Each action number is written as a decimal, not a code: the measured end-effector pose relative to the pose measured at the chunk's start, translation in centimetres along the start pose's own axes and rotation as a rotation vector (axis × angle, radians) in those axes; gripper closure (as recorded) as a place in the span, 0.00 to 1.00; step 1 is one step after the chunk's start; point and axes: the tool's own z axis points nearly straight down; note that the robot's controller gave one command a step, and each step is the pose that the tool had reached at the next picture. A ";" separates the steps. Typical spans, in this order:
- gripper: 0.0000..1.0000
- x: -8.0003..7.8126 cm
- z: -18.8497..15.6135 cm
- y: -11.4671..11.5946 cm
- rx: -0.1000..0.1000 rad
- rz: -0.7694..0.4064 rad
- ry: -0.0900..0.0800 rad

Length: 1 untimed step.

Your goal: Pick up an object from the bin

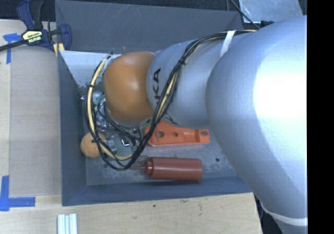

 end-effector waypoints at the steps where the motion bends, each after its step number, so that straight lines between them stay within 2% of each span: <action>1: 1.00 0.2 -7.5 0.5 0.002 -0.010 0.003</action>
Offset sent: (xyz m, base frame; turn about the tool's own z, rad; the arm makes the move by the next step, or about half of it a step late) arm 0.0047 0.0066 0.0606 -0.0070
